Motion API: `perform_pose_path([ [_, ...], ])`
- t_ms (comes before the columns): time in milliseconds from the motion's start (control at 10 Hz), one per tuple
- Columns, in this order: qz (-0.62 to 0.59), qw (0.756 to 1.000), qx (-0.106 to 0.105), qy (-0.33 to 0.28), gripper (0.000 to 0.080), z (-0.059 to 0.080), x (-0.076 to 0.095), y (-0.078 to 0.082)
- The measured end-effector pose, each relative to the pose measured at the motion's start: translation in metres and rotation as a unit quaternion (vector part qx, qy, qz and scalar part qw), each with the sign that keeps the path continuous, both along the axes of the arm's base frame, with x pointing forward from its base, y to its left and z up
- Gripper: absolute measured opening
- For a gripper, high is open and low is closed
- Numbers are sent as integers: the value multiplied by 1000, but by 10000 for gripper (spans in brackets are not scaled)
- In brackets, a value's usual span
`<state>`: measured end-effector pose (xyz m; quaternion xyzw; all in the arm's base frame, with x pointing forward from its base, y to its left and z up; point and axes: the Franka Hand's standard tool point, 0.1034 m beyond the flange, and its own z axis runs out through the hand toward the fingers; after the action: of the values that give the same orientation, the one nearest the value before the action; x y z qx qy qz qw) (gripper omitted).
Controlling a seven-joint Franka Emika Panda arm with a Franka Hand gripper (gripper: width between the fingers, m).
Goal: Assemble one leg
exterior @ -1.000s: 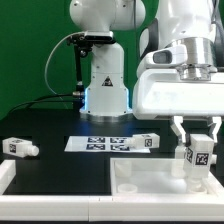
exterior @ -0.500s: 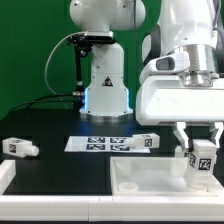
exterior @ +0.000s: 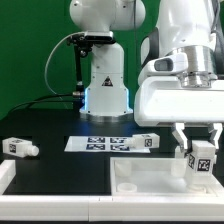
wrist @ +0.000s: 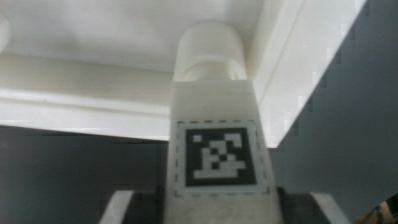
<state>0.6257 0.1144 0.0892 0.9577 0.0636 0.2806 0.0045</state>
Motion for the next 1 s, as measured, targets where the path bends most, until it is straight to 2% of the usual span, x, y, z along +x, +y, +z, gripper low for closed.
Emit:
perform_pose_path([
  [100,1,1000,-1,0,501,0,0,0],
  [200,1,1000,-1,0,501,0,0,0],
  [300,2,1000,-1,0,618,0,0,0],
  [600,1,1000,-3,27,648,-2,-1,1],
  [800,-14,996,1,89,649,10,11,-7],
  [1000,-31,979,5,203,649,14,13,-12],
])
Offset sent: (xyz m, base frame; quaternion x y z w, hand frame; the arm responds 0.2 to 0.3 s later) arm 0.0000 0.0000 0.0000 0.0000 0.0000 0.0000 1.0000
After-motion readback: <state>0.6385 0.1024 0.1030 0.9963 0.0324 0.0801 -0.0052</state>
